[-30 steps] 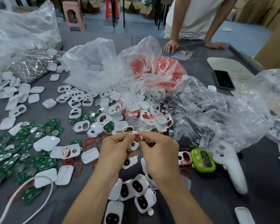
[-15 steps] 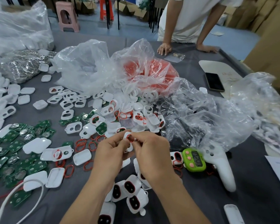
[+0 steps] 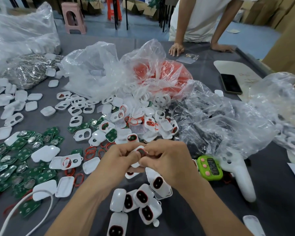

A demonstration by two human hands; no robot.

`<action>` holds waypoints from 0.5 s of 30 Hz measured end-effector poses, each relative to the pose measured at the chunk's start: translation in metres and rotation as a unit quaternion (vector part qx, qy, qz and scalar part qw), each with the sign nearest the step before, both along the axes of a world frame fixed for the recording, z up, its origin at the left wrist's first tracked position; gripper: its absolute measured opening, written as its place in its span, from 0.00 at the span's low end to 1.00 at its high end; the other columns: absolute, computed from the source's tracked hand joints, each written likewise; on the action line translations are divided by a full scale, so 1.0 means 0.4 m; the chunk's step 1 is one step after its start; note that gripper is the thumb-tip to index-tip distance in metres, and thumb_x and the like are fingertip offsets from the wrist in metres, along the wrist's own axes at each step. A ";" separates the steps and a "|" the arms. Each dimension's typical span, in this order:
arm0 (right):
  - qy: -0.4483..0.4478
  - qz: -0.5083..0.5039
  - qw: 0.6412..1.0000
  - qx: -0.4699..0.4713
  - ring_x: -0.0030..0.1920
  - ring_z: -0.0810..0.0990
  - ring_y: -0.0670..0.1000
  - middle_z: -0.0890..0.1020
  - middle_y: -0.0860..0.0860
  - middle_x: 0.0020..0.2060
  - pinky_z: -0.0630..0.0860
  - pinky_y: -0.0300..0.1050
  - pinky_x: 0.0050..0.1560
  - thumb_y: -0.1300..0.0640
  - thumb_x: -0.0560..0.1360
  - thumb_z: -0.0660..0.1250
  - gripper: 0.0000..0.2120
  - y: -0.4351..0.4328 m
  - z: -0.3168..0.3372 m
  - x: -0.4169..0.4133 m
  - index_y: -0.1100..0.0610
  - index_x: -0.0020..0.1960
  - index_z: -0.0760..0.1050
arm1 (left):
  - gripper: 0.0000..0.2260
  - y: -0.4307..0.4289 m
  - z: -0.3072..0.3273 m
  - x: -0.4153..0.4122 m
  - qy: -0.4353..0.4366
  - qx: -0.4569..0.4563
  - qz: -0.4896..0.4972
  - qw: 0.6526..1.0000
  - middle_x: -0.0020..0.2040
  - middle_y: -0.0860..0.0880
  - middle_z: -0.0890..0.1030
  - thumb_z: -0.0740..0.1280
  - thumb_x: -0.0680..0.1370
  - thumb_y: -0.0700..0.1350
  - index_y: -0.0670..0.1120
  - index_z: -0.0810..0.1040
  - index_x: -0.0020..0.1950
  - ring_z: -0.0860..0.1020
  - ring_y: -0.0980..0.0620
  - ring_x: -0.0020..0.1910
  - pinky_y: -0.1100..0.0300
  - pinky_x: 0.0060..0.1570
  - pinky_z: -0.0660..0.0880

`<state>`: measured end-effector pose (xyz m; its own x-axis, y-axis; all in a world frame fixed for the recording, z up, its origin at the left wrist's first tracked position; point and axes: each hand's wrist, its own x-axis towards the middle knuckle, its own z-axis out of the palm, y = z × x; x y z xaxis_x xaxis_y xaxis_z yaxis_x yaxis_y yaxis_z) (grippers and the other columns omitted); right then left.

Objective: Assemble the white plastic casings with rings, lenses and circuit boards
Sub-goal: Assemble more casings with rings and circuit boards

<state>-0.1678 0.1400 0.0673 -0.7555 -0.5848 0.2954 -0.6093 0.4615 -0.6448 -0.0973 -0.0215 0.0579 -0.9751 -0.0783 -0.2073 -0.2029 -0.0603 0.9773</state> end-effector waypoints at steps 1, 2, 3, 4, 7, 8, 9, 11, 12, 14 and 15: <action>-0.043 -0.008 0.999 -0.022 0.32 0.74 0.46 0.77 0.46 0.29 0.72 0.41 0.35 0.54 0.63 0.80 0.11 0.005 0.000 -0.008 0.53 0.36 0.78 | 0.18 0.001 -0.002 -0.001 -0.004 0.016 -0.008 1.000 0.52 0.41 0.86 0.59 0.85 0.34 0.50 0.87 0.57 0.85 0.44 0.53 0.54 0.50 0.83; -0.090 -0.015 0.995 -0.041 0.33 0.76 0.44 0.78 0.46 0.30 0.73 0.39 0.36 0.54 0.60 0.82 0.12 0.009 0.001 -0.015 0.51 0.38 0.80 | 0.18 0.004 -0.007 -0.002 -0.007 0.032 -0.012 0.999 0.53 0.40 0.86 0.59 0.85 0.34 0.49 0.87 0.57 0.85 0.44 0.53 0.54 0.50 0.83; -0.134 -0.018 0.989 -0.060 0.33 0.76 0.43 0.79 0.46 0.32 0.74 0.37 0.36 0.54 0.58 0.83 0.14 0.012 0.001 -0.022 0.50 0.39 0.81 | 0.18 0.007 -0.012 -0.006 -0.007 0.046 -0.012 0.999 0.53 0.39 0.86 0.59 0.85 0.34 0.48 0.87 0.57 0.85 0.42 0.54 0.53 0.51 0.83; -0.169 -0.022 0.982 -0.079 0.33 0.76 0.43 0.80 0.47 0.32 0.74 0.36 0.37 0.54 0.57 0.83 0.15 0.011 0.000 -0.026 0.49 0.40 0.82 | 0.17 0.010 -0.017 -0.009 -0.009 0.060 -0.007 0.998 0.54 0.37 0.85 0.59 0.85 0.34 0.47 0.87 0.57 0.84 0.40 0.55 0.51 0.52 0.82; -0.258 -0.033 0.955 -0.145 0.34 0.78 0.46 0.82 0.48 0.33 0.76 0.40 0.37 0.53 0.57 0.84 0.16 0.009 -0.015 -0.030 0.50 0.41 0.83 | 0.12 0.019 -0.027 -0.013 -0.019 0.118 0.023 0.993 0.51 0.35 0.85 0.64 0.82 0.37 0.44 0.87 0.56 0.84 0.41 0.49 0.53 0.47 0.83; -0.287 -0.034 0.944 -0.161 0.34 0.79 0.47 0.82 0.48 0.33 0.77 0.41 0.37 0.53 0.57 0.84 0.16 0.010 -0.020 -0.031 0.52 0.42 0.84 | 0.10 0.025 -0.027 -0.012 -0.024 0.138 0.033 0.990 0.48 0.37 0.85 0.66 0.80 0.39 0.44 0.87 0.55 0.84 0.43 0.46 0.56 0.44 0.83; -0.315 -0.033 0.932 -0.175 0.35 0.80 0.48 0.83 0.49 0.34 0.78 0.43 0.38 0.53 0.59 0.84 0.16 0.012 -0.024 -0.032 0.53 0.44 0.84 | 0.10 0.033 -0.029 -0.010 -0.025 0.154 0.044 0.987 0.48 0.39 0.86 0.68 0.78 0.41 0.45 0.87 0.54 0.84 0.45 0.45 0.58 0.42 0.82; -0.368 -0.028 0.907 -0.202 0.38 0.83 0.50 0.85 0.52 0.37 0.82 0.45 0.41 0.56 0.62 0.83 0.15 0.015 -0.033 -0.034 0.54 0.46 0.84 | 0.10 0.056 -0.037 -0.008 -0.017 0.163 0.073 0.984 0.51 0.41 0.87 0.68 0.79 0.42 0.47 0.88 0.55 0.86 0.45 0.47 0.59 0.43 0.82; -0.395 -0.028 0.892 -0.217 0.38 0.84 0.51 0.86 0.54 0.38 0.83 0.46 0.42 0.58 0.63 0.82 0.14 0.015 -0.037 -0.031 0.54 0.47 0.84 | 0.10 0.070 -0.041 -0.006 -0.011 0.154 0.092 0.984 0.51 0.41 0.87 0.66 0.81 0.40 0.47 0.88 0.54 0.86 0.46 0.47 0.60 0.43 0.82; -0.435 -0.037 0.865 -0.246 0.38 0.85 0.52 0.86 0.56 0.38 0.82 0.44 0.40 0.63 0.64 0.82 0.14 0.015 -0.045 -0.023 0.56 0.48 0.85 | 0.14 0.091 -0.049 -0.004 0.001 0.138 0.123 0.983 0.51 0.42 0.87 0.63 0.83 0.36 0.49 0.88 0.53 0.87 0.47 0.46 0.61 0.42 0.82; -0.451 -0.046 0.853 -0.259 0.36 0.85 0.52 0.86 0.56 0.36 0.81 0.43 0.37 0.66 0.64 0.81 0.13 0.012 -0.047 -0.020 0.57 0.47 0.86 | 0.15 0.097 -0.048 -0.003 0.005 0.136 0.129 0.982 0.51 0.42 0.87 0.63 0.83 0.35 0.49 0.88 0.53 0.87 0.47 0.46 0.61 0.41 0.82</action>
